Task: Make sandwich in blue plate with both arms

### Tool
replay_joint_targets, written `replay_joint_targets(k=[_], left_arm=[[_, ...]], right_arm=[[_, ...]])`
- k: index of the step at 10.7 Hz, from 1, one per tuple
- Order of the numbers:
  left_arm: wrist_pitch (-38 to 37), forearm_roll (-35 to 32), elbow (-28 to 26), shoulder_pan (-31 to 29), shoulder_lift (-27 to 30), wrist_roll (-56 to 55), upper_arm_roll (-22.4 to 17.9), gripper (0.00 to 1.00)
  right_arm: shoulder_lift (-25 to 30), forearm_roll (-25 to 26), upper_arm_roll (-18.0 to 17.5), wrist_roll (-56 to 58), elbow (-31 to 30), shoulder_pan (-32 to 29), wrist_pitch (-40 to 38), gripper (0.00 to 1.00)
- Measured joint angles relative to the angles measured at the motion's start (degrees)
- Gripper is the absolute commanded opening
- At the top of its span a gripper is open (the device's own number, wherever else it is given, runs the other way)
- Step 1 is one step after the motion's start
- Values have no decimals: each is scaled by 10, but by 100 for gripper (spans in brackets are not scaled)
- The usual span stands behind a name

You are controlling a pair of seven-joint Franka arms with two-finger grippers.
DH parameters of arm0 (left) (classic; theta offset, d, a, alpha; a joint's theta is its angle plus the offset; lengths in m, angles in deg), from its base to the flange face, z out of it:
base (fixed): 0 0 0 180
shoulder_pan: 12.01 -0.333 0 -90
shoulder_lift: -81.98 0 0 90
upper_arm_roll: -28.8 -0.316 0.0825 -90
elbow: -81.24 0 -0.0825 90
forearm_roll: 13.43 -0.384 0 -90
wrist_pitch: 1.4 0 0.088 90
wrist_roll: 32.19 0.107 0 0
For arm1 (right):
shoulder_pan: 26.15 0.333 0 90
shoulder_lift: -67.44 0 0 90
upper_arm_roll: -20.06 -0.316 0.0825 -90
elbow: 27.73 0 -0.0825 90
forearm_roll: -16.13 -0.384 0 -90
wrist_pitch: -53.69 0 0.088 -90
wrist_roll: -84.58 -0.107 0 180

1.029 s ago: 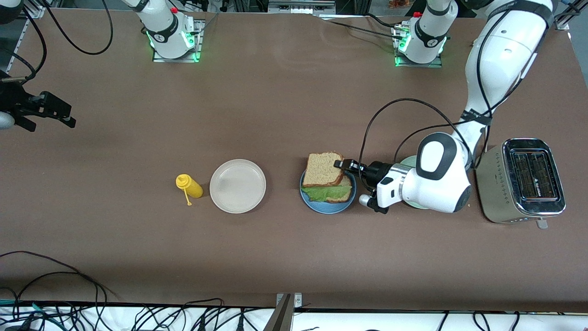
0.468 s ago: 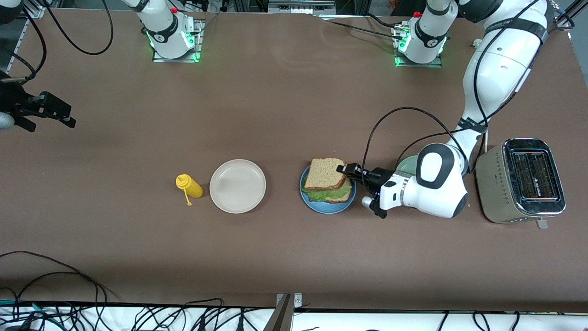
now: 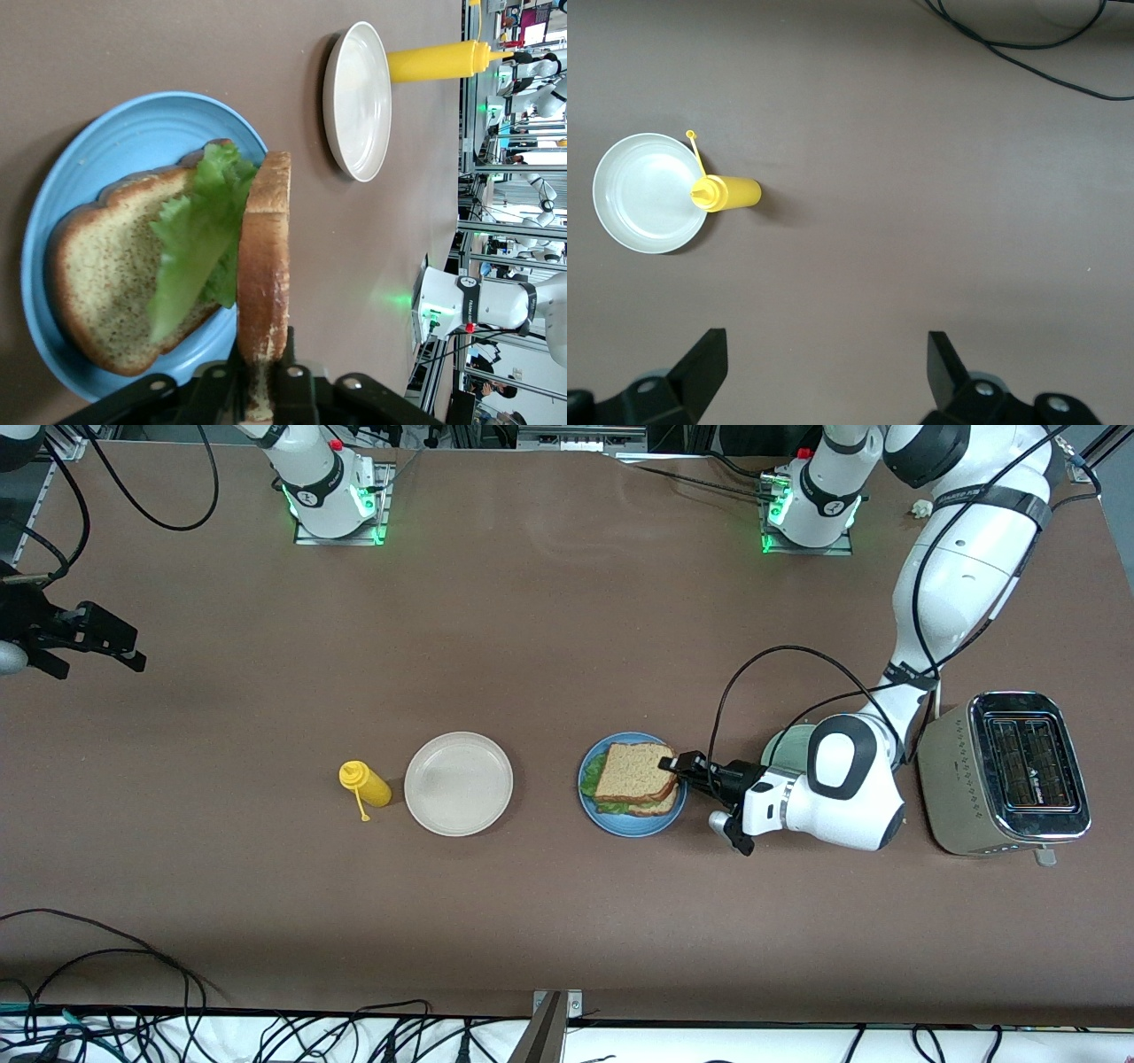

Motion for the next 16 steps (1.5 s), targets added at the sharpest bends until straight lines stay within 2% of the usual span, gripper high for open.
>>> replay_joint_targets(k=[7,12,16], left_arm=[[9,0,15,-20,-3,21,0,100],[-14,-94,24,-55,38,9,1,100],[-46,-224,27,-59,132,-99,2,100]], right_arm=[[0,0,0,0,0,0,0,100],[0,0,0,-1,0,0,0,100],[-1,0,0,-1,0,0,0,100]])
